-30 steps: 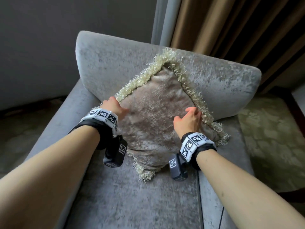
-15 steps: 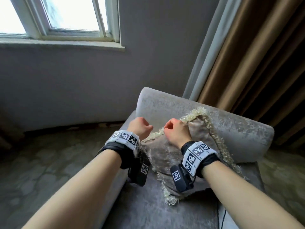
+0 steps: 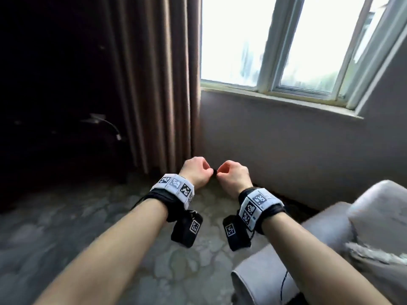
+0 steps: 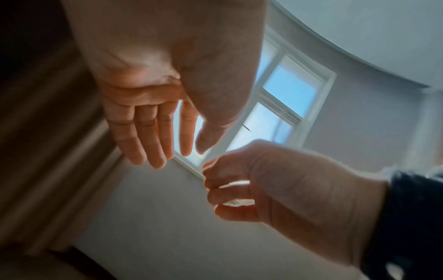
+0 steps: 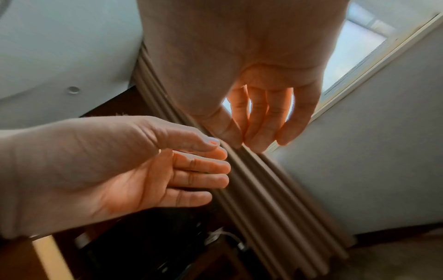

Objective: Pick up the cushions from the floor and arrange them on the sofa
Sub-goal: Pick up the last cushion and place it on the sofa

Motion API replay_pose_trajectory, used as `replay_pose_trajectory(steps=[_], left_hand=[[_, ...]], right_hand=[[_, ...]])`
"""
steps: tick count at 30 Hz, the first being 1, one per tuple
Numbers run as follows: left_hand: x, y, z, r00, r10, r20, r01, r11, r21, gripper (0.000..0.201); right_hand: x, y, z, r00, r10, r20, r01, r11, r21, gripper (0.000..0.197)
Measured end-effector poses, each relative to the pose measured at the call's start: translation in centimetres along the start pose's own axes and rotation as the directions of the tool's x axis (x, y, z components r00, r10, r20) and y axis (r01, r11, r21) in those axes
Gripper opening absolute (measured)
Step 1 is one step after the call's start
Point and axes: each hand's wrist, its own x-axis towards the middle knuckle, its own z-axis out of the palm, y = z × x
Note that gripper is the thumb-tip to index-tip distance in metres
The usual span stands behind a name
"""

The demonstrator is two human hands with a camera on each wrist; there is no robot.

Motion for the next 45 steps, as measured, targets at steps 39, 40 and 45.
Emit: replay_pose_trajectory(steps=[39,40,45], left_hand=[[-29.6,-85.1,-41.6,-0.339,-0.941,-0.025,0.566,-0.183,-0.804,0.024],[-30.4,-88.3,-42.4,-0.367,-0.930,0.001,0.523,-0.207,-0.827,0.021],[-33.2,-104.6,-42.4,-0.475,-0.867,0.150,0.276,-0.309,-0.910,0.040]], right_hand=[[-10.2,-63.5,90.7,-0.175,-0.282,0.943,0.893,0.359,0.273,0.023],[-11.2,-64.7,94.0,-0.175,-0.249,0.953,0.910,0.329,0.253,0.025],[-15.4,-68.6,111.1,-0.161,-0.148,0.976,0.951,0.242,0.193,0.019]])
